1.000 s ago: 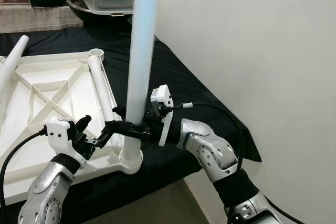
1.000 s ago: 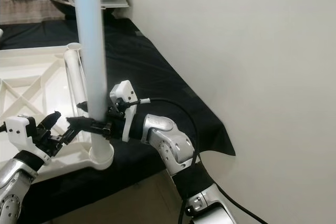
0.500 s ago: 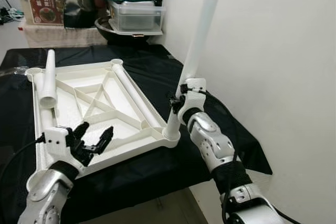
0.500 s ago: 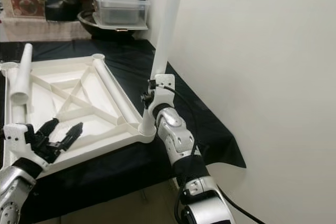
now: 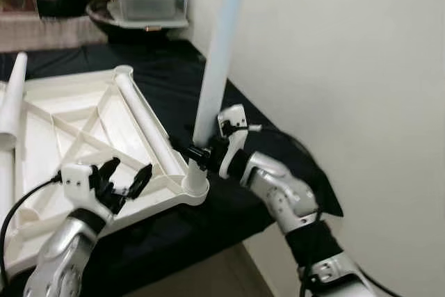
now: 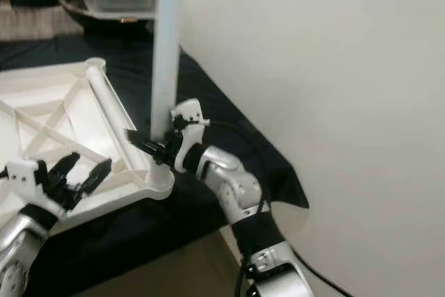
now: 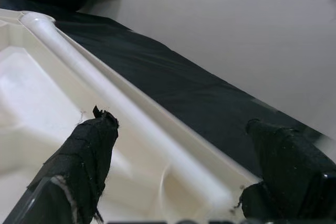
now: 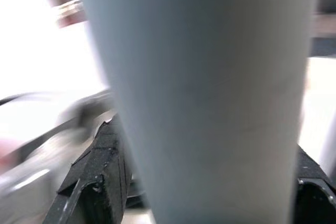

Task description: Building children table

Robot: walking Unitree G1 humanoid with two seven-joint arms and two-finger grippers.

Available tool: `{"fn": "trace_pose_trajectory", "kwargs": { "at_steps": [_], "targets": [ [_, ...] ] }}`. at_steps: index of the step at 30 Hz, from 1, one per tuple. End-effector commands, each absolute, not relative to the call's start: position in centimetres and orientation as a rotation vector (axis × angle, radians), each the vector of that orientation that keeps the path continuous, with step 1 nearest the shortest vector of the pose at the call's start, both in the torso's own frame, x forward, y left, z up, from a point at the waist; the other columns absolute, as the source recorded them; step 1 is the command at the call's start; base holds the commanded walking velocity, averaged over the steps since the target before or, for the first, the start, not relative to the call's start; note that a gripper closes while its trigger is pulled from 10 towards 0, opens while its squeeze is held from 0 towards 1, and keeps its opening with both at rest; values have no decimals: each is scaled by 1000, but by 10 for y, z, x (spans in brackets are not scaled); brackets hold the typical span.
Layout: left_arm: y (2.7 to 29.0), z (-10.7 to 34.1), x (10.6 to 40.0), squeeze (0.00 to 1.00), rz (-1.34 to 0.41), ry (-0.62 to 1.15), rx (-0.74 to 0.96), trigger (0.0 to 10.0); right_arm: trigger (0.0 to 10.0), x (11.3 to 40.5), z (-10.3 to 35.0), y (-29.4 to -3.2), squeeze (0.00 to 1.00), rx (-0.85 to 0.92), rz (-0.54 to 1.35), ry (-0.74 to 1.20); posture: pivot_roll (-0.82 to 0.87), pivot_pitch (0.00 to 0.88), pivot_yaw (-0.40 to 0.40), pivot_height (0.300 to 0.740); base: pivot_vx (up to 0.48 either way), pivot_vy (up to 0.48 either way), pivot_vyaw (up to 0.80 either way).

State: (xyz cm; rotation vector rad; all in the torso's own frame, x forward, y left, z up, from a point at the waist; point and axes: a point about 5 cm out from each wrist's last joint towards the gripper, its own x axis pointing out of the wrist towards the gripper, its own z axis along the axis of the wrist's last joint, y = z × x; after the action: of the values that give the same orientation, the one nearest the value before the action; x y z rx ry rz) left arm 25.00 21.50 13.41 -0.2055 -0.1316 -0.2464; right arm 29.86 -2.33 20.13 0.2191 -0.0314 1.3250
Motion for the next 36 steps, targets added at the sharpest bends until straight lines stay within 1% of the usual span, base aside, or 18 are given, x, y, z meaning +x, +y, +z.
{"fn": "trace_pose_trajectory", "kwargs": {
  "at_steps": [1, 4, 5, 6, 7, 8, 10, 11, 12, 13, 14, 15, 18, 23, 24, 28, 29, 36],
  "targets": [
    [213, 132, 251, 0, -250, -129, -219, 10000, 10000, 285, 197, -15, 0, 220, 1456, -11, 163, 0, -152, 740, 0, 0, 0],
    [213, 132, 251, 0, -249, -131, -219, 10000, 10000, 283, 187, -14, 0, 203, 1466, 8, 168, 0, -159, 740, 0, 0, 0],
    [212, 132, 250, 0, -247, -133, -220, 10000, 3843, 290, 179, -13, 0, 186, 1399, 24, 170, 0, -160, 740, 0, 0, 0],
    [212, 132, 250, 0, -247, -133, -220, 10000, 3843, 290, 179, -13, 0, 186, 1399, 24, 170, 0, -160, 740, 0, 0, 0],
    [212, 133, 250, 0, -245, -134, -221, 10000, 0, 298, 171, -12, 0, 155, 1308, 52, 169, 0, -158, 740, 0, 0, 0],
    [212, 133, 250, 0, -245, -134, -221, 10000, 0, 298, 171, -12, 0, 155, 1308, 52, 169, 0, -158, 740, 0, 0, 0],
    [211, 133, 249, 0, -244, -135, -222, 10000, 0, 324, 154, -20, 0, 160, 975, 156, 165, 0, -156, 740, 0, 0, 0],
    [211, 133, 249, 0, -244, -135, -222, 10000, 0, 324, 154, -20, 0, 160, 975, 156, 165, 0, -156, 740, 0, 0, 0],
    [211, 133, 249, 0, -246, -136, -223, 10000, 0, 339, 143, -32, 0, 169, 746, 232, 163, 0, -154, 740, 0, 0, 0],
    [211, 133, 249, 0, -246, -136, -223, 10000, 0, 339, 143, -32, 0, 169, 746, 232, 163, 0, -154, 740, 0, 0, 0],
    [211, 133, 248, 0, -247, -136, -224, 10000, 0, 346, 136, -41, 0, 173, 601, 282, 163, 0, -154, 740, 0, 0, 0],
    [210, 133, 248, 0, -252, -135, -225, 10000, 0, 352, 126, -67, 0, 142, 336, 312, 158, 0, -148, 740, 0, 0, 0],
    [210, 133, 248, 0, -255, -134, -226, 10000, 0, 350, 124, -74, 0, 124, 265, 309, 155, 0, -145, 740, 0, 0, 0],
    [210, 133, 248, 0, -255, -133, -226, 10000, 196, 347, 125, -64, 0, 90, 322, 313, 156, 0, -145, 740, 0, 0, 0],
    [210, 133, 248, 0, -255, -133, -226, 10000, 10000, 346, 127, -57, 0, 91, 369, 298, 157, 0, -146, 740, 0, 0, 0],
    [210, 133, 248, 0, -254, -133, -226, 10000, 10000, 347, 129, -52, 0, 93, 389, 287, 157, 0, -146, 740, 0, 0, 0],
    [211, 133, 249, 0, -254, -133, -225, 10000, 10000, 345, 138, -43, 1000, 143, 480, 233, 157, 0, -146, 740, 0, 0, 0],
    [213, 133, 249, 0, -249, -132, -223, 10000, 10000, 342, 167, -34, 1000, 264, 659, 87, 157, 0, -146, 740, 0, 0, 0]
  ]
}}
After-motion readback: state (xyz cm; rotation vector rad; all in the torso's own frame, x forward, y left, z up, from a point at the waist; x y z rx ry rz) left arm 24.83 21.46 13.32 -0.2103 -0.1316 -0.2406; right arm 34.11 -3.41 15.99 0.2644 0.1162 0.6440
